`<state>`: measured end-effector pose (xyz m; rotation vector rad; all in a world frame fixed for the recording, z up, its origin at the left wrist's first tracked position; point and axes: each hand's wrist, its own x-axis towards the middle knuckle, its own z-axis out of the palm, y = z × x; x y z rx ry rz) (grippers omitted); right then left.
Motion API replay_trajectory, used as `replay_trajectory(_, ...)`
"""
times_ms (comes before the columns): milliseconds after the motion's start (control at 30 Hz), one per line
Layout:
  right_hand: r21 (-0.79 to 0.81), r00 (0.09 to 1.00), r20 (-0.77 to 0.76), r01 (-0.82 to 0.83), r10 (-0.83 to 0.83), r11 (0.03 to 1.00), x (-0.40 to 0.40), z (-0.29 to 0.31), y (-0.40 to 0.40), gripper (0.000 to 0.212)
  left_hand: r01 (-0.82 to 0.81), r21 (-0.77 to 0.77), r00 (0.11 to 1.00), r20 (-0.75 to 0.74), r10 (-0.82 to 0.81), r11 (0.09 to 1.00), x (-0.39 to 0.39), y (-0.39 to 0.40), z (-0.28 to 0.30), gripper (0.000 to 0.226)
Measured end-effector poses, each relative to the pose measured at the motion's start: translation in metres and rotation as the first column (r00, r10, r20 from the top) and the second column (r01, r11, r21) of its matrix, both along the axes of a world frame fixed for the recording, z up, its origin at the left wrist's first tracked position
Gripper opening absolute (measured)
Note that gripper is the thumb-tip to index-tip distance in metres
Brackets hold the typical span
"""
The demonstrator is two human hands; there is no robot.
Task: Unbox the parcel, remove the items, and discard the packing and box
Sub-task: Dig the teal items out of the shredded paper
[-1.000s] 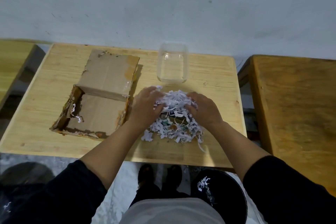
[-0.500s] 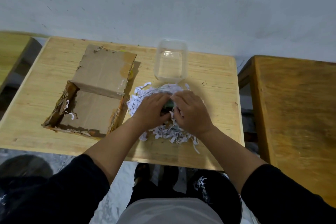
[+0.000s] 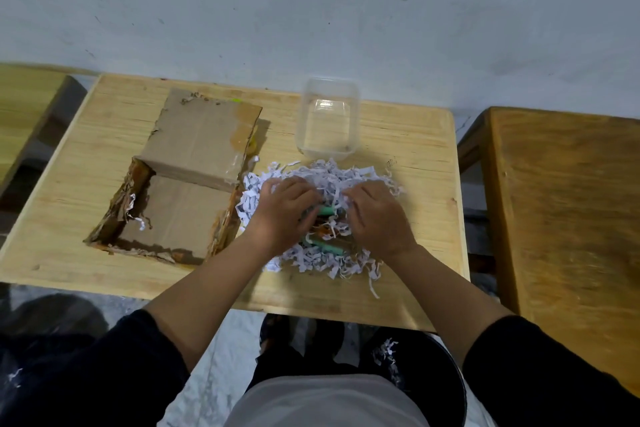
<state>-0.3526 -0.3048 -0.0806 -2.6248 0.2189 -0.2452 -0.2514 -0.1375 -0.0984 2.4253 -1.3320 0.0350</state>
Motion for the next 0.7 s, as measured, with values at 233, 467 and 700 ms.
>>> replay_trajectory(233, 0.112, 0.98, -0.153, -0.108, 0.124, 0.988, 0.008, -0.002, 0.016, 0.03, 0.014, 0.068, 0.975, -0.222, 0.002, 0.998, -0.001, 0.004, 0.002, 0.029)
replay_trajectory(467, -0.023, 0.971, -0.235, 0.034, -0.038, 0.999, -0.014, -0.009, -0.004, 0.024, -0.092, 0.276, 0.932, -0.314, 0.18, 0.957, 0.005, 0.006, 0.003, 0.051)
replay_trajectory(700, -0.059, 0.999, -0.035, -0.026, 0.024, 0.998, 0.005, 0.012, 0.007, 0.02, -0.008, 0.283, 0.92, -0.373, 0.118, 0.959, 0.016, 0.0, 0.002, 0.046)
